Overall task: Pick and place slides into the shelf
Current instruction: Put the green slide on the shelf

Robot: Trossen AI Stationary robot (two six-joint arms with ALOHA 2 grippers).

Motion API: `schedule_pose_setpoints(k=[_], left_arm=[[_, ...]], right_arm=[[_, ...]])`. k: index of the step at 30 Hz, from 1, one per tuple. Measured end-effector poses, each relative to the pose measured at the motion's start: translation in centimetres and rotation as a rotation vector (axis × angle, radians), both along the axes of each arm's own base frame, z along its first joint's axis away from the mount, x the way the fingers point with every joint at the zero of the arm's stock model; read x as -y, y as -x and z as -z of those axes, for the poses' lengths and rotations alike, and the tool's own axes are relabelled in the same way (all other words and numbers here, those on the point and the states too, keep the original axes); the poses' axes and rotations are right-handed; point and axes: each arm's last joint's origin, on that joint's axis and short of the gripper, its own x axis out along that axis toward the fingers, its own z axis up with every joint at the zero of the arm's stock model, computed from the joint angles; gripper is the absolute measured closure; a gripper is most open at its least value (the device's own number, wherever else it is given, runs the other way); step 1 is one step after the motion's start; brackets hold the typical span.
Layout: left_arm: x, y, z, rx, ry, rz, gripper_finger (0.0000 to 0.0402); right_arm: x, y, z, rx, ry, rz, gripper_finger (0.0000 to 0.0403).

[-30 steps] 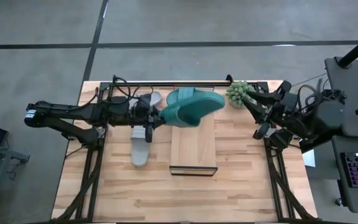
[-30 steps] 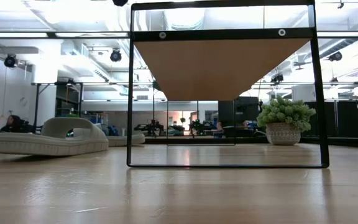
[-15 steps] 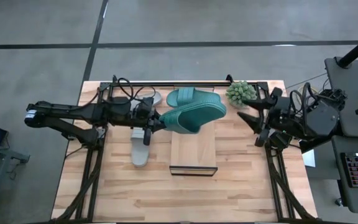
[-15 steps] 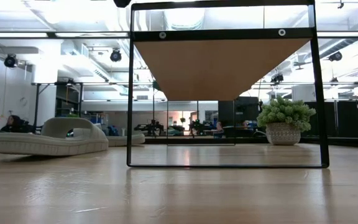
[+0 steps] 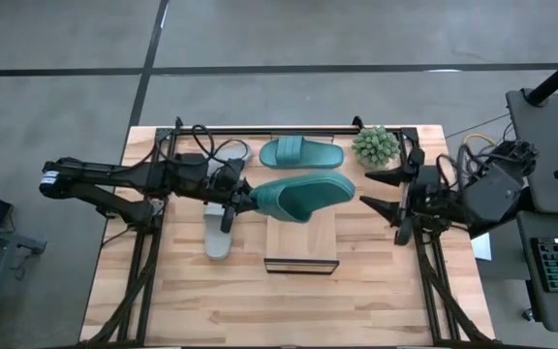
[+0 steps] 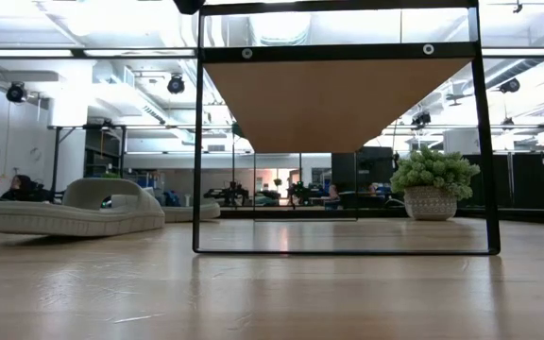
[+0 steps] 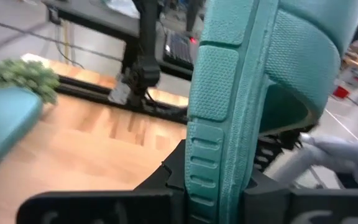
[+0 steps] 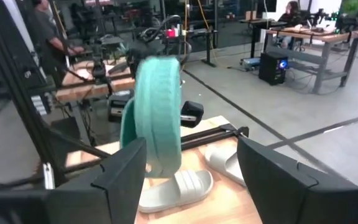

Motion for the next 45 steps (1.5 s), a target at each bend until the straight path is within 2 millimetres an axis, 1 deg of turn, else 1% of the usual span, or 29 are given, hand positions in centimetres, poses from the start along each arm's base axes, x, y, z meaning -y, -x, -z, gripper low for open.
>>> schedule_pose_setpoints(k=[5,14,19,22,25,29,33,35,38,42,45], left_arm=[[0.1,-0.3,0.2,-0.01,0.008,0.042,0.0383],[0.1,-0.4,0.3,-0.01,0.011,0.047,0.0383],[-0.3,-0.4,0.3,-0.011,0.006,0.01,0.0383],[-0.7,-0.6,0.5,-0.018,0.0,-0.033,0.0383],[-1.0,-0.6,0.5,-0.017,-0.012,-0.098,0.0383],[-1.3,-0.6,0.5,-0.017,-0.028,-0.189,0.0383],[-1.4,-0.8,0.6,-0.019,-0.03,-0.204,0.0383],[-1.5,-1.0,0.8,-0.025,-0.031,-0.214,0.0383],[-1.5,-1.3,1.1,-0.04,-0.038,-0.238,0.0383],[-1.7,-1.8,1.6,-0.063,-0.047,-0.269,0.0383],[-1.7,-2.4,2.1,-0.082,-0.051,-0.271,0.0383]], right_arm=[[-0.6,-0.7,0.4,-0.052,0.135,-0.017,0.0165],[-0.4,-0.5,0.2,-0.08,0.257,-0.012,0.0168],[0.2,0.2,-1.4,-0.026,0.2,-0.006,0.0172],[0.3,0.5,-2.3,0.009,0.148,-0.07,0.0172],[0.1,0.6,-2.5,0.022,0.097,-0.171,0.0173],[-1.0,-0.5,-1.7,-0.016,0.086,-0.225,0.0173],[-2.3,-2.2,-0.5,-0.072,0.128,-0.234,0.0174],[-2.7,-2.8,0.0,-0.098,0.151,-0.231,0.0174],[-2.8,-3.8,0.7,-0.13,0.145,-0.21,0.0174],[-2.2,-4.6,1.1,-0.179,0.049,-0.248,0.0174],[-2.2,-5.4,1.5,-0.239,0.056,-0.259,0.0174]])
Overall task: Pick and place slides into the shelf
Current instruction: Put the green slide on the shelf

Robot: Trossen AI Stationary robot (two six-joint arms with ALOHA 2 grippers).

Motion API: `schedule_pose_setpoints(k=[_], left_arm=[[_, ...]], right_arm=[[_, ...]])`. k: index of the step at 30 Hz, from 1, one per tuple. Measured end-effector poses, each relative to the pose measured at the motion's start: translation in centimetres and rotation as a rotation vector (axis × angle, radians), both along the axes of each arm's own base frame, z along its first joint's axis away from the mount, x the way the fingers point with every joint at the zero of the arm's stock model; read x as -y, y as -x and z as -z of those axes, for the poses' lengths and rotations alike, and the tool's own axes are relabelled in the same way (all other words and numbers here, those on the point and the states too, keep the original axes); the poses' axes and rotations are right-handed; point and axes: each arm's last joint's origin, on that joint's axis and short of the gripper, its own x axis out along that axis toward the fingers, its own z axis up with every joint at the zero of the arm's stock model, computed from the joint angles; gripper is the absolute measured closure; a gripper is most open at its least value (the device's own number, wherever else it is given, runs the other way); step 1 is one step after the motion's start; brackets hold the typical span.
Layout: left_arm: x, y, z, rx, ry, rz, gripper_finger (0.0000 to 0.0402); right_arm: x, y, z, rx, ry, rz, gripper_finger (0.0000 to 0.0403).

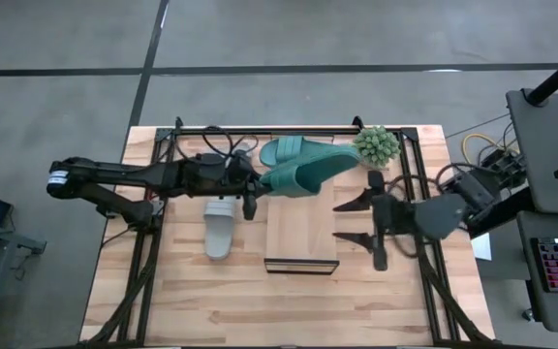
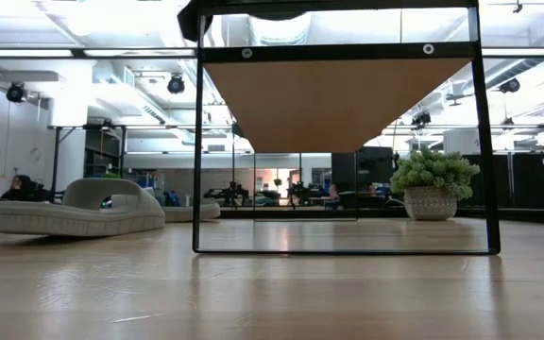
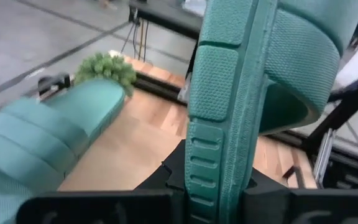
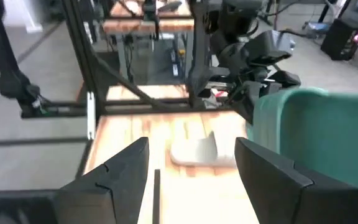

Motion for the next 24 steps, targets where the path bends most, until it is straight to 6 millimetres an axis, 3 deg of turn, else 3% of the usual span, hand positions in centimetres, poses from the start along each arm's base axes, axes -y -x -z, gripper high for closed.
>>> schedule_pose_setpoints(k=[11,24], left_arm=[[0.0,-1.0,0.8,-0.021,0.023,-0.003,0.0384],[0.0,-0.9,0.5,-0.001,0.019,-0.001,0.0384]], right_arm=[[1.4,-3.7,2.3,-0.229,0.146,0.102,0.0174],[3.2,-5.9,3.3,-0.283,0.191,0.172,0.0174]])
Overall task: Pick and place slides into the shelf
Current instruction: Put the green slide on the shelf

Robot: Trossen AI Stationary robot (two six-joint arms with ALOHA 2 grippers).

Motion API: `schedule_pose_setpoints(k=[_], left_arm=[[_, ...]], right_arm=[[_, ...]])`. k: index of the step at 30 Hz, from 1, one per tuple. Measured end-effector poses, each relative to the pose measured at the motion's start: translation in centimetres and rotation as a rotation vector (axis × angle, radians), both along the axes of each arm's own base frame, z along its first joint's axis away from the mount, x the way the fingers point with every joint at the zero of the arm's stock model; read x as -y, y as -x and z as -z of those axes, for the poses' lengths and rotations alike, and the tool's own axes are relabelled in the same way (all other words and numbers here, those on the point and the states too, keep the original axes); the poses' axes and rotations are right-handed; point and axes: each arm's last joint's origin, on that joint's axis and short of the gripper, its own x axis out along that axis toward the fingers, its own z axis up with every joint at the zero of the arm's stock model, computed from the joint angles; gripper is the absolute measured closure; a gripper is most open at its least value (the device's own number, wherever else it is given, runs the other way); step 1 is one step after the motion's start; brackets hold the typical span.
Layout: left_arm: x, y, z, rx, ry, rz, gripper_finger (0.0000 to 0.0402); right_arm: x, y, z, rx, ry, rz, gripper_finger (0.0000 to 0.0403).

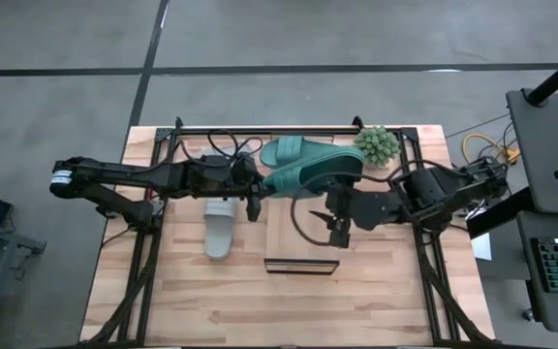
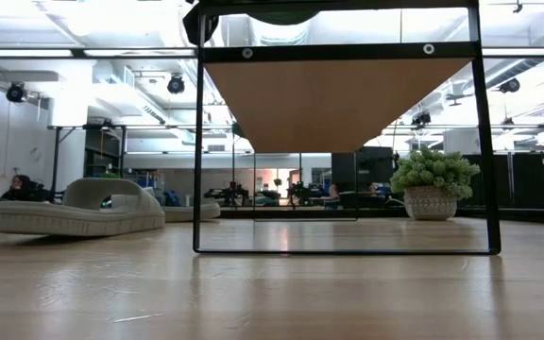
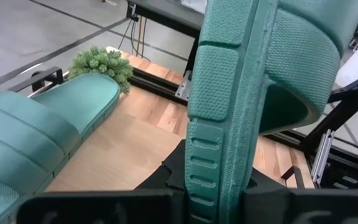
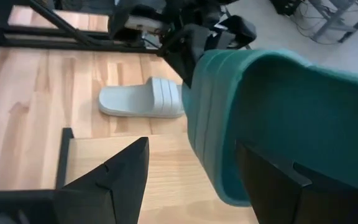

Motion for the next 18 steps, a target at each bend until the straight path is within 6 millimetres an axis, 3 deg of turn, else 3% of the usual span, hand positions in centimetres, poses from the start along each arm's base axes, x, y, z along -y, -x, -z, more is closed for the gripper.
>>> schedule_pose_setpoints(k=[12,18], left_arm=[[0.0,0.0,-0.1,0.012,-0.002,0.0,0.0384],[0.0,0.0,-0.2,0.016,-0.001,0.0,0.0384]], right_arm=[[0.5,-1.5,1.1,-0.031,0.016,0.029,0.0176],[0.7,-1.6,1.0,-0.025,0.002,0.046,0.0208]])
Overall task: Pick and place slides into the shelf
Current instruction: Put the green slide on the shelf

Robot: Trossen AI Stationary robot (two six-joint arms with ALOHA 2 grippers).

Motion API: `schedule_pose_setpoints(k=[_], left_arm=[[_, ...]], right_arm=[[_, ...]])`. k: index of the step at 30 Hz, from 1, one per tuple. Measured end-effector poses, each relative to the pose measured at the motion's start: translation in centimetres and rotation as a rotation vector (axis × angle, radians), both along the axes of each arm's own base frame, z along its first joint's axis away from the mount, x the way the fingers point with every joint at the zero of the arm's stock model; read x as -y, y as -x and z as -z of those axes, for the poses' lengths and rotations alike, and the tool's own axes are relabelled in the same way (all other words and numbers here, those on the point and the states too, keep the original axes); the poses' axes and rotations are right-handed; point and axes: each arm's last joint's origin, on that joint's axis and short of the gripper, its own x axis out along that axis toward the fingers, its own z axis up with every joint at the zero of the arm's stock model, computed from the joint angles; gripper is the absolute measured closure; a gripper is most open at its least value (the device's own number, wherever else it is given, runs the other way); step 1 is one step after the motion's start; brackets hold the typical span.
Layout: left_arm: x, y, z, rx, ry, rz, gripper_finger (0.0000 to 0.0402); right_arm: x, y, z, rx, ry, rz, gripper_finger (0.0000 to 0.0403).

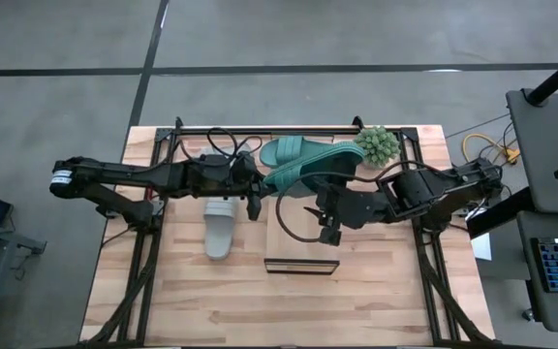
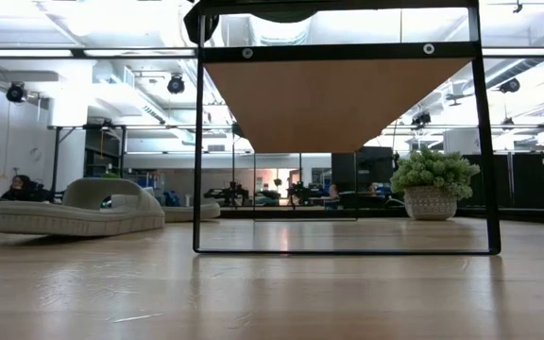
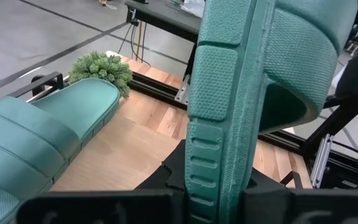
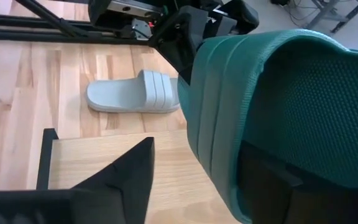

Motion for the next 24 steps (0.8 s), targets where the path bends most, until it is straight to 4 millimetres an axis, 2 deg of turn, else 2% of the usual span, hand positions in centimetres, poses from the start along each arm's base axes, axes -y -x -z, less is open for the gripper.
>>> schedule_pose_setpoints(k=[13,19,24], left_arm=[[0.02,-0.03,-0.08,0.008,0.001,0.003,0.0384],[0.02,-0.03,-0.09,0.009,0.002,0.004,0.0382],[0.02,-0.07,-0.37,0.039,0.008,0.002,0.0334]], right_arm=[[0.07,0.0,0.01,0.026,-0.063,0.055,0.0382],[0.07,0.03,0.05,0.03,-0.082,0.07,0.0391],[0.06,0.03,0.05,0.034,-0.097,0.078,0.0393]])
